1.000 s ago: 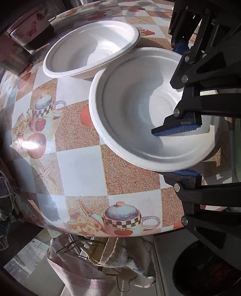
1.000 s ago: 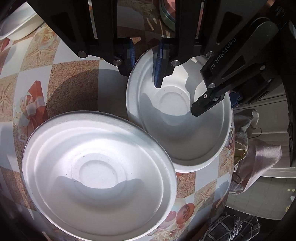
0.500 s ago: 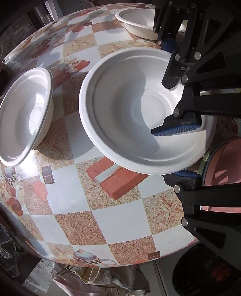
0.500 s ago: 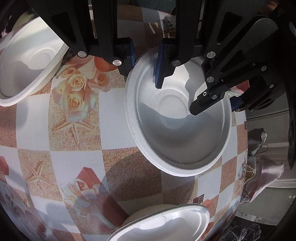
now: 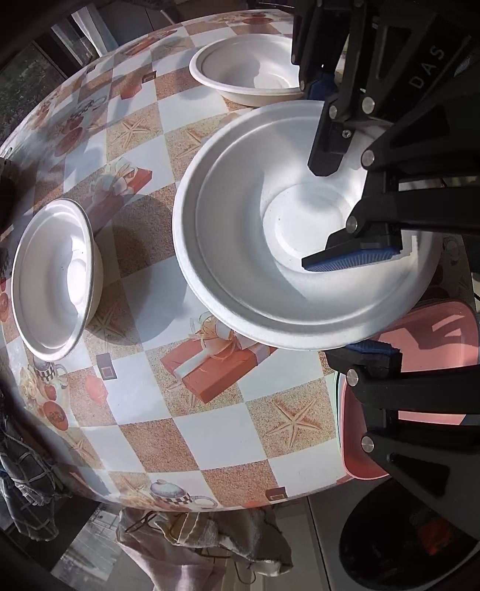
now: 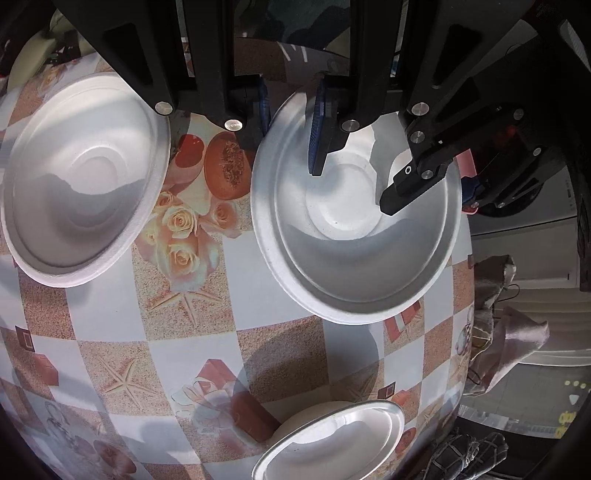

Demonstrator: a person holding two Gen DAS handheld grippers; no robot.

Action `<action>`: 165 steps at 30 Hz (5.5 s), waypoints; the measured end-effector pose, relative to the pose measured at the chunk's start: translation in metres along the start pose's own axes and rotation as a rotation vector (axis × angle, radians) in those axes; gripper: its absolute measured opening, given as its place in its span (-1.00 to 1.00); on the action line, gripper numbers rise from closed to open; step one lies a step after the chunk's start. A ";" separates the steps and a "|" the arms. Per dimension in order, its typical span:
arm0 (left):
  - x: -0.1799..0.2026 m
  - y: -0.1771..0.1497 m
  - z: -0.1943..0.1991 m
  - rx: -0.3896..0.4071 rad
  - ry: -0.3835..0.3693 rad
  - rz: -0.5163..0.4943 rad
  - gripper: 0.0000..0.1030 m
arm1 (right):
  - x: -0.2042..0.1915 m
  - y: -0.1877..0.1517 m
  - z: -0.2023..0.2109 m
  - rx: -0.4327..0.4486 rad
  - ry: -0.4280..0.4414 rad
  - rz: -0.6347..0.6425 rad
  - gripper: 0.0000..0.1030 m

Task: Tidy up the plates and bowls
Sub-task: 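Lift the second white bowl with both grippers and carry it to the first bowl, then lower the bowl into the first white bowl and open both grippers, then move both grippers to a third white bowl and close on its rim, then lift the third white bowl with both grippers and carry it to the nested bowls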

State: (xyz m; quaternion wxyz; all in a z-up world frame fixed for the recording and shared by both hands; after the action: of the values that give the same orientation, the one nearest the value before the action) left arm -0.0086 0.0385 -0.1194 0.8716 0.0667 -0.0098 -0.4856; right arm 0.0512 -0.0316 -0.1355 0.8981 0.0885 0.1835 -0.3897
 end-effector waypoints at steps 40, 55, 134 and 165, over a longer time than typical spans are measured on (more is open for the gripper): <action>0.175 0.035 0.005 -0.002 -0.094 -0.323 -0.04 | 0.159 -0.014 0.075 0.145 -0.089 -0.284 -0.58; 0.123 0.035 0.016 0.013 -0.116 -0.181 0.54 | 0.205 -0.015 0.098 0.192 -0.113 -0.438 0.70; -0.033 0.206 -0.069 0.017 -0.061 0.061 -0.27 | -0.004 0.186 -0.031 0.057 -0.074 0.107 -0.72; 0.016 0.015 -0.039 -0.074 -0.080 0.094 -0.27 | 0.007 0.021 -0.031 -0.073 -0.100 0.151 -0.70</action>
State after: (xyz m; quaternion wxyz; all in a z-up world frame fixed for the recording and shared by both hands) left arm 0.0163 0.0369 -0.1573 0.8942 0.0142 -0.0296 -0.4465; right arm 0.0626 -0.0125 -0.1661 0.9357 0.0498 0.1452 -0.3177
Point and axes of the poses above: each gripper's, at about its wrist camera, not at the fingertips, and z roughly against the way its jaws point, x to its right, y to its top, the point moved 6 cm from there along -z, roughly the way its jaws point, and after that the axes turned 6 degrees about x, right-handed, at the moved point
